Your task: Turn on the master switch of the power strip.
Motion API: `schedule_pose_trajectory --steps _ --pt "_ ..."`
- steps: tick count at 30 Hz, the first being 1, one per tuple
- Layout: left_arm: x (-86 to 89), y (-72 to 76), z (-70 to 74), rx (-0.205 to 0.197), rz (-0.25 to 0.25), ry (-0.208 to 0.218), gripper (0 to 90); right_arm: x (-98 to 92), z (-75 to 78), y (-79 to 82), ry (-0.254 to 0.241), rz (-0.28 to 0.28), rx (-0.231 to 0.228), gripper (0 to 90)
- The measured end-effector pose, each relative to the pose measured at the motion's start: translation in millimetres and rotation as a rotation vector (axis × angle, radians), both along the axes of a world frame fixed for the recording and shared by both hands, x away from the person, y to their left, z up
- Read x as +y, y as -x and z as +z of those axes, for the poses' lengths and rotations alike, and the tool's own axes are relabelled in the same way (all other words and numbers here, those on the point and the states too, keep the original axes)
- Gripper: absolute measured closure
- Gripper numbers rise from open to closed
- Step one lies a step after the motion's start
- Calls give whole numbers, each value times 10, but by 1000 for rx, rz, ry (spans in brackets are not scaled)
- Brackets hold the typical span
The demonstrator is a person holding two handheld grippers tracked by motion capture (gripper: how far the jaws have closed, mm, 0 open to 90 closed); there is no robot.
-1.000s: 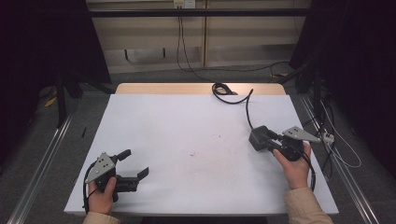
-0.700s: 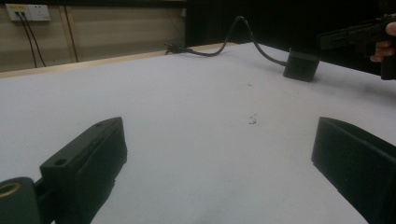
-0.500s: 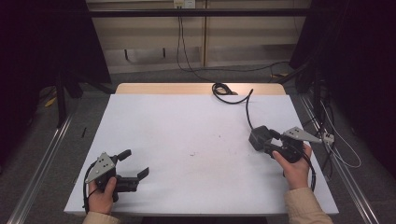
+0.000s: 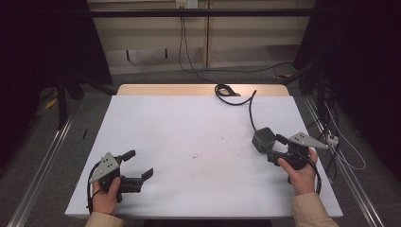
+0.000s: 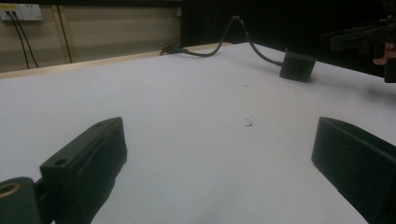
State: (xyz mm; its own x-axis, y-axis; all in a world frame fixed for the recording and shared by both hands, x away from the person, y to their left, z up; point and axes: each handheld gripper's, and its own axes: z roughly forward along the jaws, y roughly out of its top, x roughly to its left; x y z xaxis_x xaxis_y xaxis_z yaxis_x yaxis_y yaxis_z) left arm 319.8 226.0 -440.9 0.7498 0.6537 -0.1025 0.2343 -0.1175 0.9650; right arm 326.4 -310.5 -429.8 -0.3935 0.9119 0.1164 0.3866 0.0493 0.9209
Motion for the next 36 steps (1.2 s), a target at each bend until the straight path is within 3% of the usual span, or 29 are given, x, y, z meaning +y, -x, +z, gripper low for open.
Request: schedule_pose_trajectory --steps 9,36 --pt "4 -22 4 -6 -4 -2 29 51 -35 66 -20 35 10 166" --pt "-4 -38 5 -2 -7 -1 29 193 -132 239 7 129 37 159"
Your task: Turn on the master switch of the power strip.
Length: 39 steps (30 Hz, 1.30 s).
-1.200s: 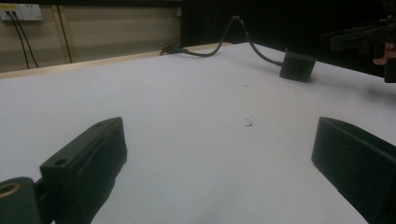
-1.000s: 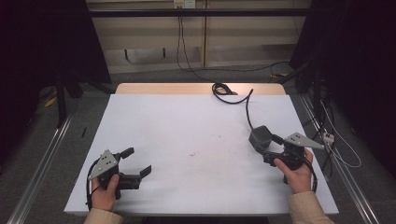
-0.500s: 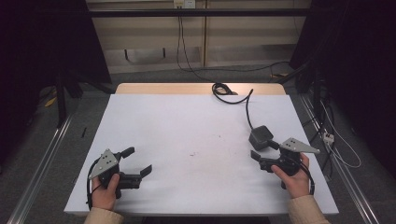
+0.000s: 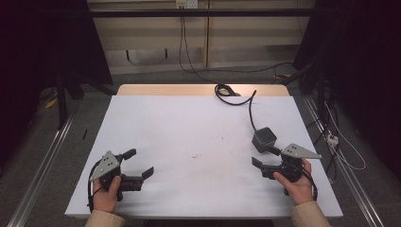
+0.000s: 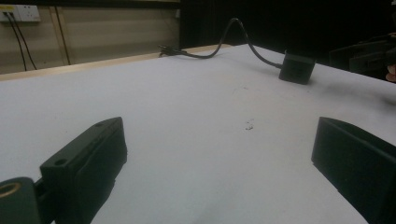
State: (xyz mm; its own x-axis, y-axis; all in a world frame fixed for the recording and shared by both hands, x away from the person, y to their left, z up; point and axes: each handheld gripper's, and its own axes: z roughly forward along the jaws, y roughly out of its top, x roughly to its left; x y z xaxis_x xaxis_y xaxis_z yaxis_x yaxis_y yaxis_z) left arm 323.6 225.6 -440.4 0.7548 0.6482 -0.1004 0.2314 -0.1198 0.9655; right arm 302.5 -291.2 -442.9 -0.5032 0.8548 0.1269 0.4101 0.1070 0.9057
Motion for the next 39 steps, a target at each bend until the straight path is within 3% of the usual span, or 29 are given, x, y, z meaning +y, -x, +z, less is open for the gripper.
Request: schedule_pose_trajectory --steps 39 --pt "-14 -9 -17 11 -7 -2 29 2 -77 223 34 34 16 161"
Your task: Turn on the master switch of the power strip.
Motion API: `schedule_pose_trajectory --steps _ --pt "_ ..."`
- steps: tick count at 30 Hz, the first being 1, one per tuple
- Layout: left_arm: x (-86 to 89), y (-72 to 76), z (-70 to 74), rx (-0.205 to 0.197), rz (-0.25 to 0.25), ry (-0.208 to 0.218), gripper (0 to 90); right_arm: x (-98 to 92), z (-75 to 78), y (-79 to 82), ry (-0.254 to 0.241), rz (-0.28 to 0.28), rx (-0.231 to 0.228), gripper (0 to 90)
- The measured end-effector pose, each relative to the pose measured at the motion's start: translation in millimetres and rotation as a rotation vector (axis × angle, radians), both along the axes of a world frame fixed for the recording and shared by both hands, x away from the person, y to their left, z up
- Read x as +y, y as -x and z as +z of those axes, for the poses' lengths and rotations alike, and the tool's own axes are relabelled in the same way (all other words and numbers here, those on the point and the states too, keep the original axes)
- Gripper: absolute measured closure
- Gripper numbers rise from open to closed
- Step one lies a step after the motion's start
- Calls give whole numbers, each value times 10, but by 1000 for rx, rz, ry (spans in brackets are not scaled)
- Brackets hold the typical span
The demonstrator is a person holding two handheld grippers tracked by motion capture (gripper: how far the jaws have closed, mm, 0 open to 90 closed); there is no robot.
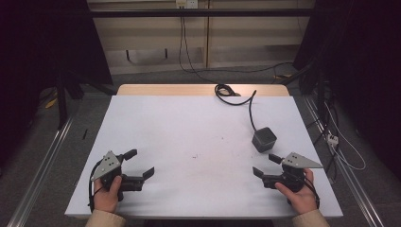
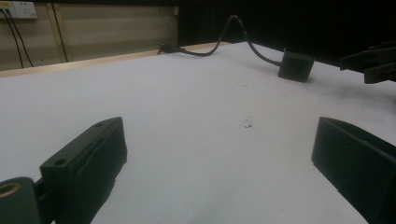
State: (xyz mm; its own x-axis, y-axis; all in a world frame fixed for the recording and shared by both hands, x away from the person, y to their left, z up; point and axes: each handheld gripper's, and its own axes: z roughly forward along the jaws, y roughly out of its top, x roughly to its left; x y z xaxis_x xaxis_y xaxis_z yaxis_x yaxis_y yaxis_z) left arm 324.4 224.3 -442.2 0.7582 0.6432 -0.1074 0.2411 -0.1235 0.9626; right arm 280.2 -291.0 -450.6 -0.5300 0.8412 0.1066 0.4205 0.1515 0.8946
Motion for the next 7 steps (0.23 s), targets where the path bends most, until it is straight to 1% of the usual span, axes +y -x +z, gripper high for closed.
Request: schedule_pose_trajectory --steps 7 --pt "-10 -7 -1 2 3 1 29 14 -23 -9 15 6 10 161"
